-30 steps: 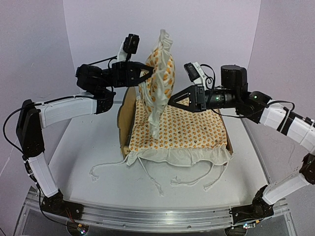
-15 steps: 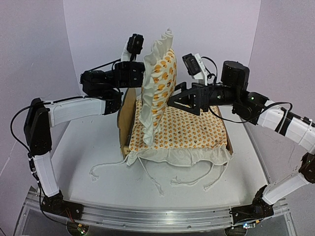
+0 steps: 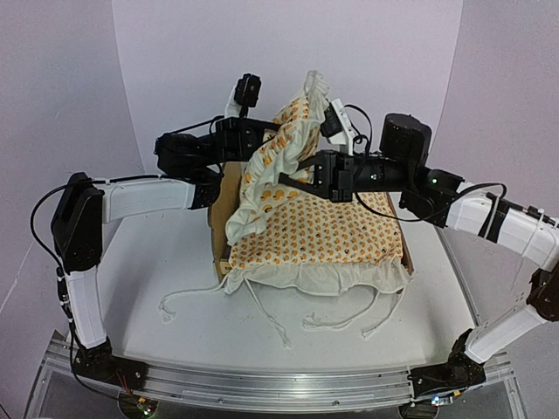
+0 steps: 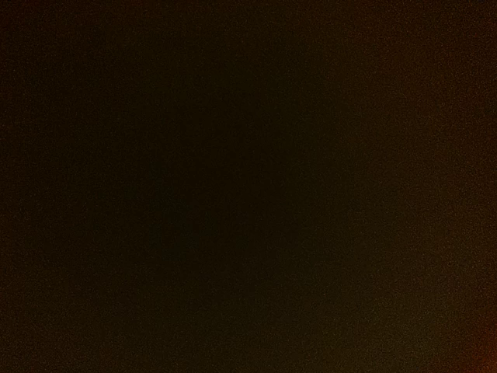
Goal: Set up the pet bed
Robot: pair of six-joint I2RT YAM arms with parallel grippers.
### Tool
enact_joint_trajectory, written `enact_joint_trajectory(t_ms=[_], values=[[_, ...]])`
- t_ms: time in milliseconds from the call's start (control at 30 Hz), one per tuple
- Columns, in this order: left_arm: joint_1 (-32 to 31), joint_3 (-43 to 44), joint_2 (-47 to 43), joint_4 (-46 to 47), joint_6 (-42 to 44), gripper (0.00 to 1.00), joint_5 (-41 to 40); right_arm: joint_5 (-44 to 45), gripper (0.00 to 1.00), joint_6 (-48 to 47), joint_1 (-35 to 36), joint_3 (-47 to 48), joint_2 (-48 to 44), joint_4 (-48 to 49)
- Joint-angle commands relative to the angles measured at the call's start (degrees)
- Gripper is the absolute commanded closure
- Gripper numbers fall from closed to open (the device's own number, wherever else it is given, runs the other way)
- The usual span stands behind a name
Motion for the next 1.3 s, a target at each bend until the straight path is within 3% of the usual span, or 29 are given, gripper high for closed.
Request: enact_joint_trajectory(t_ms=[0, 100, 167, 267, 367, 467, 567, 867, 1267], values=[[6.1, -8.6, -6.3, 1.8, 4.8, 0.81, -3.5, 5.9, 1.0, 3.3, 0.3, -3.9, -2.8, 6.9], [13.5, -19.0, -12.0, -0.8, 8.6, 0.57, -8.7, 9.6, 1.0, 4.1, 0.4, -6.5, -3.8, 6.1], [18.9, -26.0, -16.5, -4.8, 13.3, 0.38, -10.6, 14.7, 1.0, 3.5, 0.2, -6.4, -3.8, -0.2], [25.1, -32.7, -24.8, -11.4, 19.3, 0.31, -12.2, 29.7, 1.0, 2.1, 0.0, -0.3, -1.4, -21.9], [28.2, -34.4, -31.9, -17.5, 24.2, 0.3, -9.9, 44.6, 1.0, 8.2, -1.6, 14.8, 7.8, -47.4], [28.8, -34.5, -36.4, -27.0, 30.4, 0.3, -9.0, 46.1, 1.0, 15.0, -2.9, 27.4, 18.9, -59.4], [28.9, -35.3, -39.0, -33.3, 34.2, 0.3, -8.8, 44.0, 1.0, 19.3, -3.0, 35.6, 26.3, -60.8], [28.8, -38.4, -42.4, -36.4, 35.9, 0.3, -6.7, 37.8, 0.98, 33.9, -3.3, 58.7, 46.3, -62.1], [28.8, -40.7, -43.0, -36.7, 34.6, 0.3, -5.4, 35.6, 0.9, 49.6, -3.1, 66.9, 57.4, -51.9]])
